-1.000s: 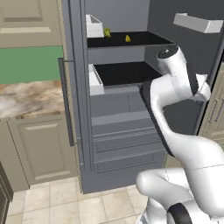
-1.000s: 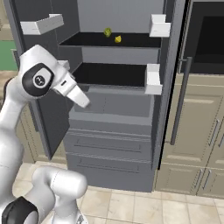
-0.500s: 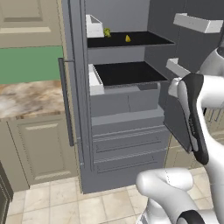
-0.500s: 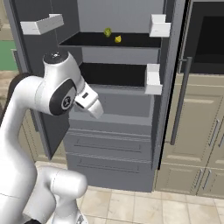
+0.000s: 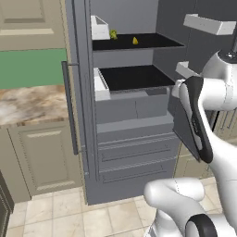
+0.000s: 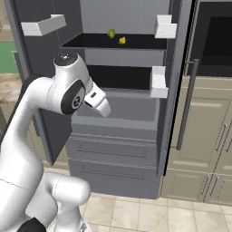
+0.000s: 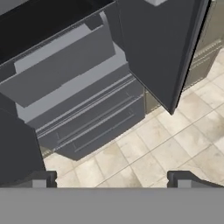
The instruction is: Take the lemon wedge from the fridge and place it on the plate with fish on the dining counter.
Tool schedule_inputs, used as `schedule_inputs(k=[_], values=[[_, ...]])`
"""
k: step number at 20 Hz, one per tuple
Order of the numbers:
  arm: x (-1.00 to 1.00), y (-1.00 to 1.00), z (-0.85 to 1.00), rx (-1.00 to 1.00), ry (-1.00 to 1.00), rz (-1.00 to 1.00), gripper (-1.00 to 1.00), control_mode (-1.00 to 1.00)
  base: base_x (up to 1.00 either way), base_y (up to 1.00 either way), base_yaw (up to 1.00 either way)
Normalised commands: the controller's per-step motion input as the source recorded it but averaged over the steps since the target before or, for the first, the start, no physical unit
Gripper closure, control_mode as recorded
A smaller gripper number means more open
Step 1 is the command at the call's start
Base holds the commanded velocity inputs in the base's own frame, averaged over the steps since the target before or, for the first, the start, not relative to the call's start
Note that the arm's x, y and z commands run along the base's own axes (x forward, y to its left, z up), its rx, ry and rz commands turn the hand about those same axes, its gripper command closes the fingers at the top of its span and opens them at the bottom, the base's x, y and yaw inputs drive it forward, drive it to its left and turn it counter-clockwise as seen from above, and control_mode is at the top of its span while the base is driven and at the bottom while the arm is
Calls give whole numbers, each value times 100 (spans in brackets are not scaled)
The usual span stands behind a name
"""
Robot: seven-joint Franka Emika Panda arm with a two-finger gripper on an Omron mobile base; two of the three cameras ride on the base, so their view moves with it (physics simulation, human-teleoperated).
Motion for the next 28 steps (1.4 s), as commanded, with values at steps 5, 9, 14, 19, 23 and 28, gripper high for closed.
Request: schedule_inputs(k=[5,9,14,19,23,28], values=[[-23,-3,0,-1,-8,10,-100,-100,0,0,0],[-23,9,0,-2,-7,8,-100,-100,0,0,0],[0,0,0,0,0,0,-100,-100,0,0,0],[9,-16,-9,0,-2,1,-100,100,5,-7,1],[0,0,0,0,0,0,-100,100,55,-2,1],[0,0,0,0,0,0,-100,100,84,4,0]])
